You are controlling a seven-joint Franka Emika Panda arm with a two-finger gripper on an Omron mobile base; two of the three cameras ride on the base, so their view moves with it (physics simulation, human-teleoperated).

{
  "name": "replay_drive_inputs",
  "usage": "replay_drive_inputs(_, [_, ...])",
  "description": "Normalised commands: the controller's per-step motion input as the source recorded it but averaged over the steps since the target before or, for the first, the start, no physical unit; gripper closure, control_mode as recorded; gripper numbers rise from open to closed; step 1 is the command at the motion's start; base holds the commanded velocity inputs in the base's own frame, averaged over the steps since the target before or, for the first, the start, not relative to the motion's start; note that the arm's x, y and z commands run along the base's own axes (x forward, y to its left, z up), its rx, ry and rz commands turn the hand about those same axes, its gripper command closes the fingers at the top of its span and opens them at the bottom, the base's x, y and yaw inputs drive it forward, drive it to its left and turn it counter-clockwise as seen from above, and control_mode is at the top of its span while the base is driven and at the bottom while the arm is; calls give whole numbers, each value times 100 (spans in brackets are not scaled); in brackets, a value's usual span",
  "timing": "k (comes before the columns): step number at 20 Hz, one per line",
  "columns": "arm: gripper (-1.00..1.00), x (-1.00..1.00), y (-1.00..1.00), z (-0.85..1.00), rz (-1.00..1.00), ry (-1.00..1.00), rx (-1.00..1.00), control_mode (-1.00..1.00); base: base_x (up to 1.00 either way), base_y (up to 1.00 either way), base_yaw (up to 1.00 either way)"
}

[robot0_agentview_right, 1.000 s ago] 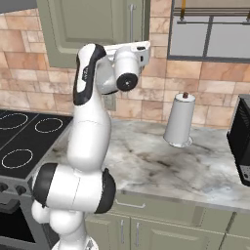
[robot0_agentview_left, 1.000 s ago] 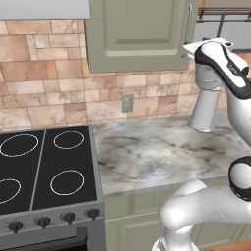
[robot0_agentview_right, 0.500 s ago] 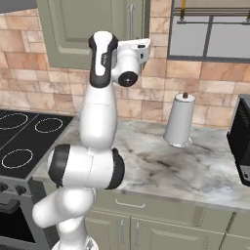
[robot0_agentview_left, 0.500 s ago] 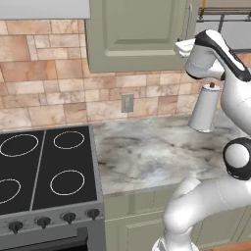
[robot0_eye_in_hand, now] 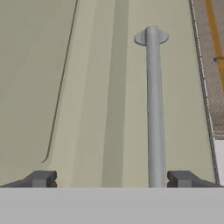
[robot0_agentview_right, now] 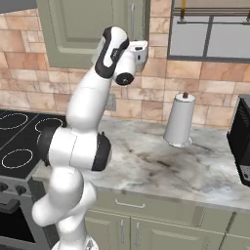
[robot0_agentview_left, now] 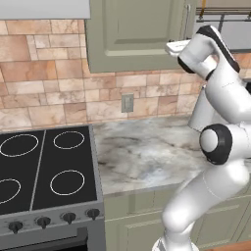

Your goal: The dining table condiment station is running low on ketchup. Refill the condiment station by opening the cabinet and taking the ketchup from the cabinet and placing it on the dining table.

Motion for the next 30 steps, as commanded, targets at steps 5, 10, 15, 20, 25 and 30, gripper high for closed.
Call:
replay_drive_inputs(5, [-100, 28, 0, 0, 1, 9, 0, -100, 0, 0, 0])
replay_drive_inputs(10, [-100, 33, 0, 0, 4, 20, 0, -100, 0, 0, 0])
replay_drive_inputs(15, [-100, 30, -5, 0, 11, 20, 0, -100, 0, 0, 0])
replay_drive_inputs(20, [100, 35, 0, 0, 12, 15, 0, -100, 0, 0, 0])
replay_drive_inputs(25, [100, 7, 34, 0, 13, 1, 0, -100, 0, 0, 0])
replay_drive_inputs(30, [100, -16, 86, 0, 22, 0, -2, -100, 0, 0, 0])
